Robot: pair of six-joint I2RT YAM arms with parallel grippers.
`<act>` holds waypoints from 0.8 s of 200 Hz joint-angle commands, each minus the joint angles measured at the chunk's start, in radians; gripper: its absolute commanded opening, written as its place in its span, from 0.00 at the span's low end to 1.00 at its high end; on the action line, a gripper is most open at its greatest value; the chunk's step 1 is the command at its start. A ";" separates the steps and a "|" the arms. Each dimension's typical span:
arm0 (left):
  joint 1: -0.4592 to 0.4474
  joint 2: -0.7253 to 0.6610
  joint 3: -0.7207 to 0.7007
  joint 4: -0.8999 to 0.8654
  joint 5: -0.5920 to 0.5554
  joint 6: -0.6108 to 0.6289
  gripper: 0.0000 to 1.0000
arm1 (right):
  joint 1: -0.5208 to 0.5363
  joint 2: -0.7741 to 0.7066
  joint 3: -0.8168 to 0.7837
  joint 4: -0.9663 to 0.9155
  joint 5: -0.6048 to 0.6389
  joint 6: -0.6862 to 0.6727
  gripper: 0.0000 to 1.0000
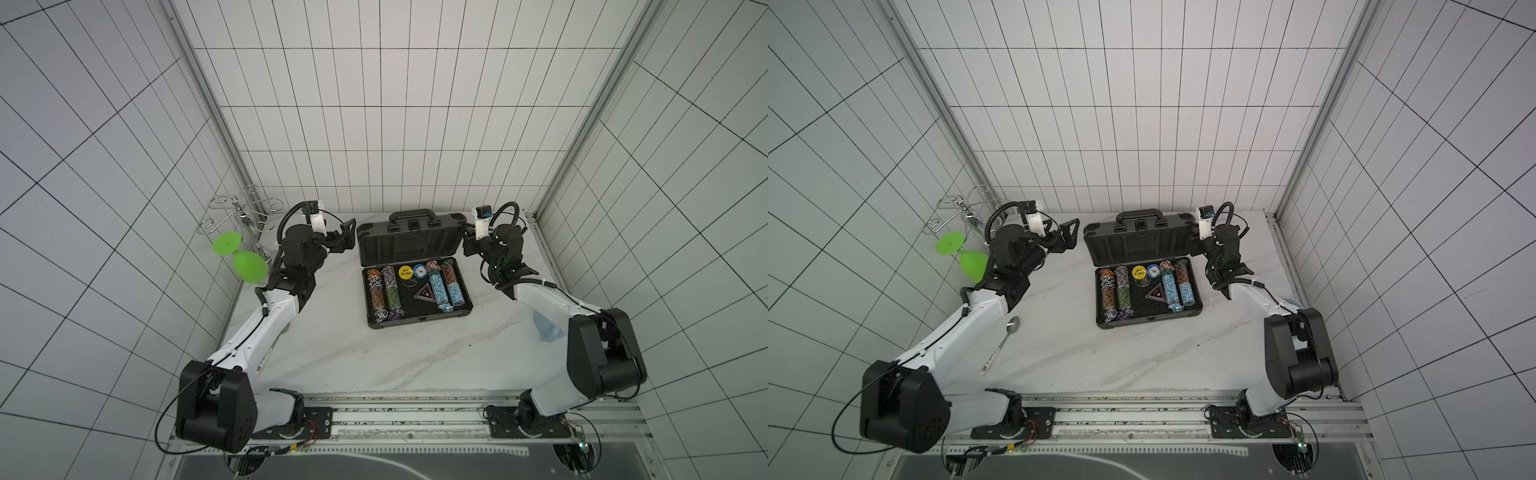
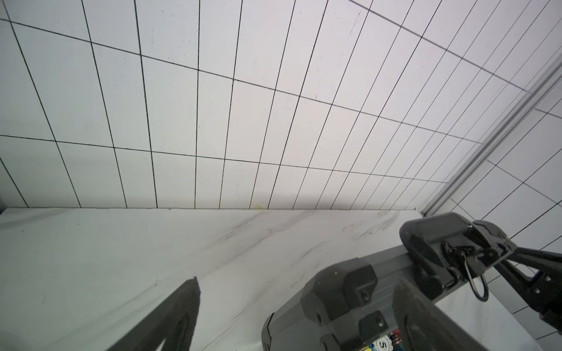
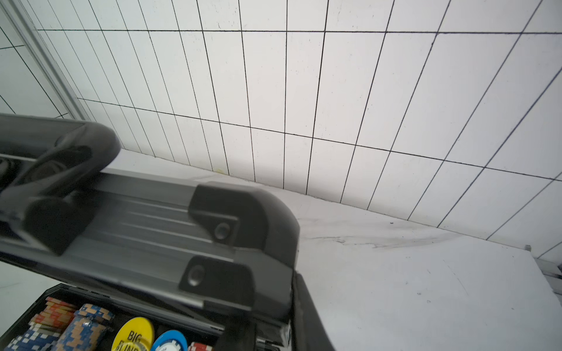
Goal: Close the poker set cases
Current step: Close the lid of the poker set case.
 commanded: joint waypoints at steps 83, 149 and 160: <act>-0.099 -0.049 -0.079 -0.260 -0.034 -0.122 0.98 | 0.150 -0.223 -0.315 -0.062 0.153 0.140 0.00; -0.149 -0.079 -0.183 -0.499 -0.157 -0.191 0.96 | 0.178 -0.298 -0.402 -0.106 0.208 0.195 0.00; -0.153 -0.097 -0.211 -0.518 -0.174 -0.202 0.95 | 0.180 -0.305 -0.412 -0.106 0.212 0.199 0.00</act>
